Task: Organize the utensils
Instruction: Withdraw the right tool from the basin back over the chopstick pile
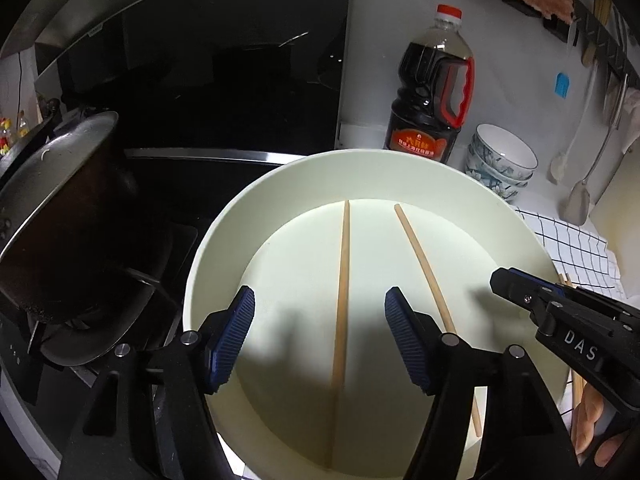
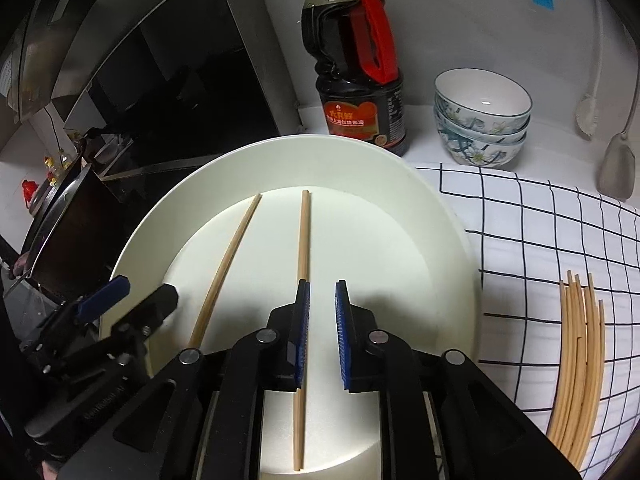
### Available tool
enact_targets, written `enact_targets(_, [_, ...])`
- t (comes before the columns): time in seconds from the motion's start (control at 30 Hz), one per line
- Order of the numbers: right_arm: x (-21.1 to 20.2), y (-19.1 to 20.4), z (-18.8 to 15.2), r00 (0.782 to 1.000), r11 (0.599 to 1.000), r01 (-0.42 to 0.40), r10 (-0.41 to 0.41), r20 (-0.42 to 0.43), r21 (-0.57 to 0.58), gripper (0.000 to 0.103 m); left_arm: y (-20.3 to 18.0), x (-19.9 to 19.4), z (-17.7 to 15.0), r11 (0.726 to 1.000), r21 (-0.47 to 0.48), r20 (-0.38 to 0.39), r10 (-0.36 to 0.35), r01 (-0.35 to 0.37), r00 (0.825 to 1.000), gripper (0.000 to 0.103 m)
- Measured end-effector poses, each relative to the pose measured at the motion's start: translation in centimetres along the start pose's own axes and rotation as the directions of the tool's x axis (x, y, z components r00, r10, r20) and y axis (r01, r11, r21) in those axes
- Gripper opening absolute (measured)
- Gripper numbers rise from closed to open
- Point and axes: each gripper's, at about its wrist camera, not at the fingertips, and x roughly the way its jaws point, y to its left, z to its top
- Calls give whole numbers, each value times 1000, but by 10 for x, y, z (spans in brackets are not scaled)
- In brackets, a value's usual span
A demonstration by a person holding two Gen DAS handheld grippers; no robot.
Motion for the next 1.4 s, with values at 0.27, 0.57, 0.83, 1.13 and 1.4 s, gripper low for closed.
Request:
enact_targets(0.27, [-26,-10,-15,999,1000,-12,12,38,8,21,-5,-21,-10,1000,0,27,0,0,1000,73])
enact_targets(0.57, [-65,-27,-41,995,1000,16,-16,103,1,34,-28,-45,-30,999,24,47,-40,39,998,80])
enact_targets(0.83, [-101,-57,-64,986,998,52,-54,156,20,43,-55,-65,-45,996,50,55,-75,73,996,84])
enact_targets(1.13, [-138,-108,-100,974,990,78,-101,202,121,45,-92,-85,-65,989,99,50,-119,113,992,84])
enact_targets(1.4, [-159,-145,-123,960,974,141,-179,217,178,49,-124,-96,-85,977,139,60,-169,159,984,87])
